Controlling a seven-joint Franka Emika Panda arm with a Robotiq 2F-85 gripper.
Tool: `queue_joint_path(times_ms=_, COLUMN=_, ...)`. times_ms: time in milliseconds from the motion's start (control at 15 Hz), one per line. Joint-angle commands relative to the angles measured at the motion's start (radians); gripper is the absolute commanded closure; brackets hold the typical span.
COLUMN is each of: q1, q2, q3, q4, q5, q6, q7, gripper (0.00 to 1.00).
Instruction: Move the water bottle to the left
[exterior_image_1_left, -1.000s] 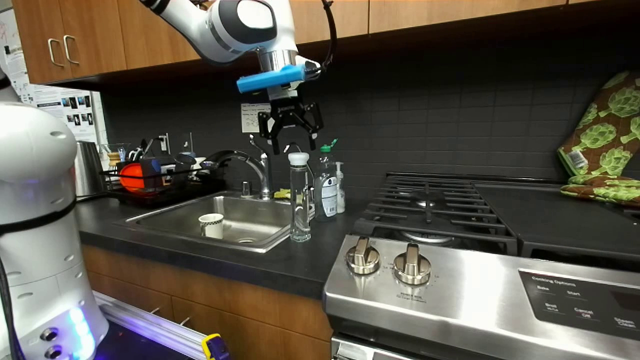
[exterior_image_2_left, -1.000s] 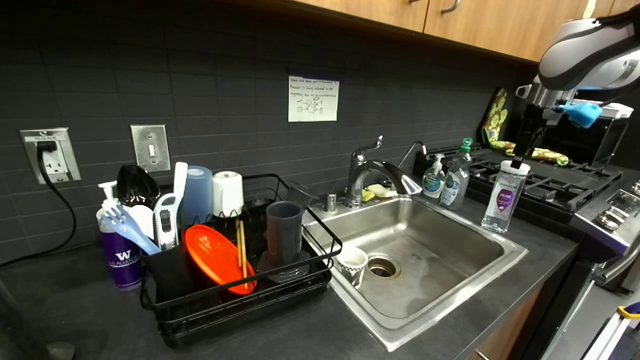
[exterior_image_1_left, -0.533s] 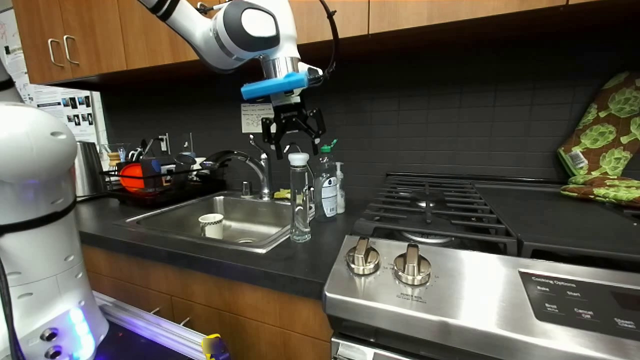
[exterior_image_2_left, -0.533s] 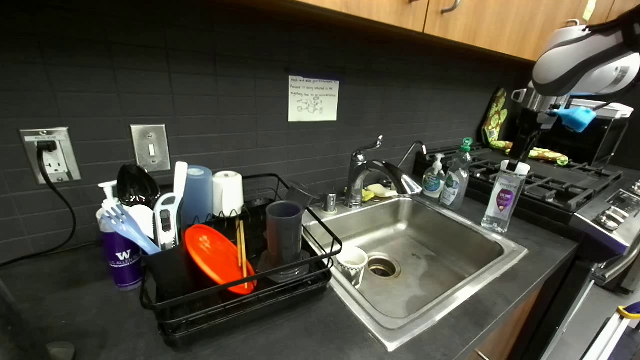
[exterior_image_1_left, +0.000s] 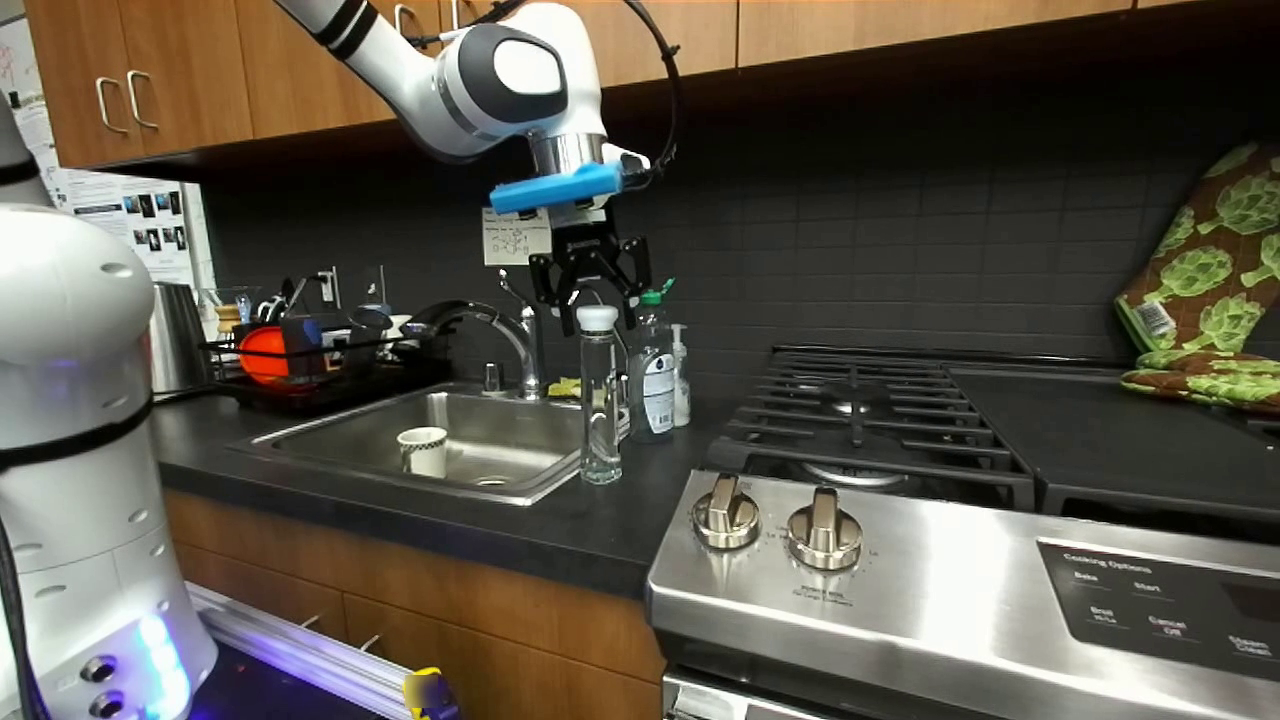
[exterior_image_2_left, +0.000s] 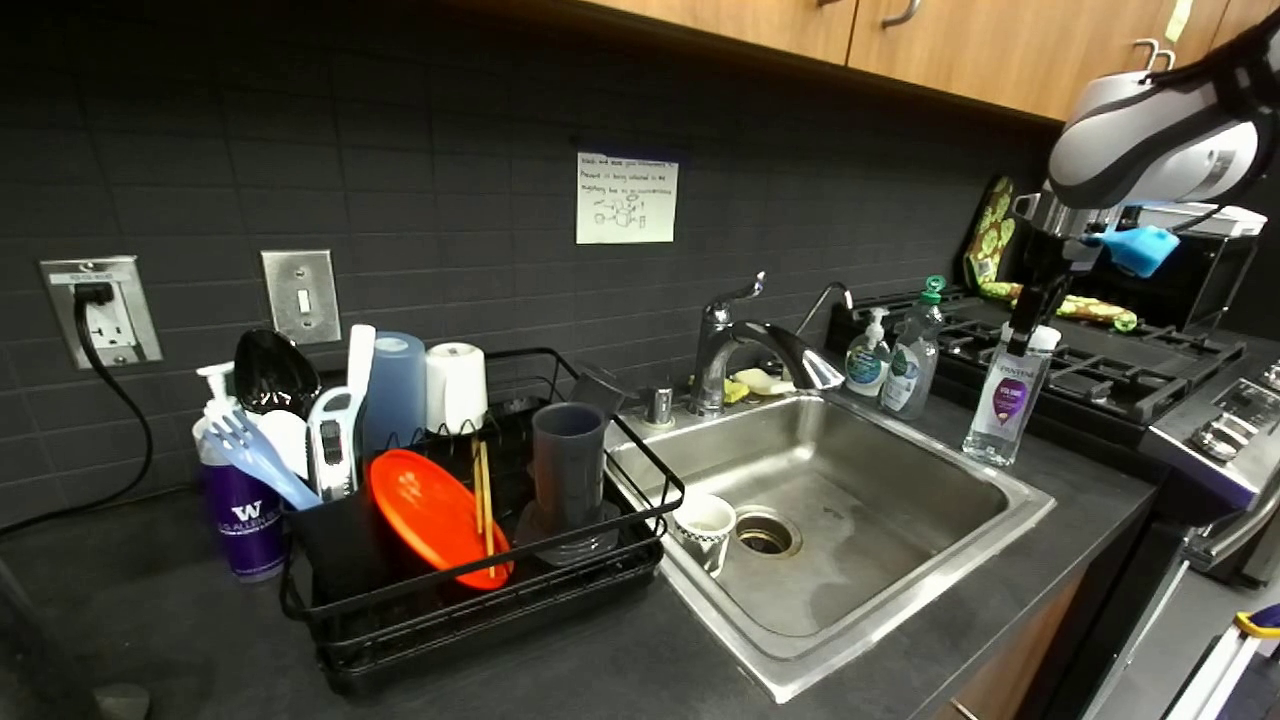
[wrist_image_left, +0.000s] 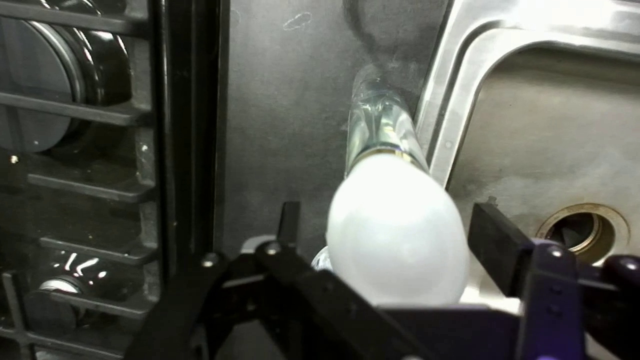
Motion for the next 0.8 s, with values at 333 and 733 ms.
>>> queue_joint_path(times_ms=333, q1=-0.030, q2=0.025, q3=0.019, q4=0.022, q5=0.003, q6=0.006, q7=0.013, gripper=0.68)
queue_joint_path(times_ms=733, q1=-0.032, q2=-0.022, q3=0.045, q4=0.015, q5=-0.010, q6=-0.012, q7=0.064, gripper=0.68)
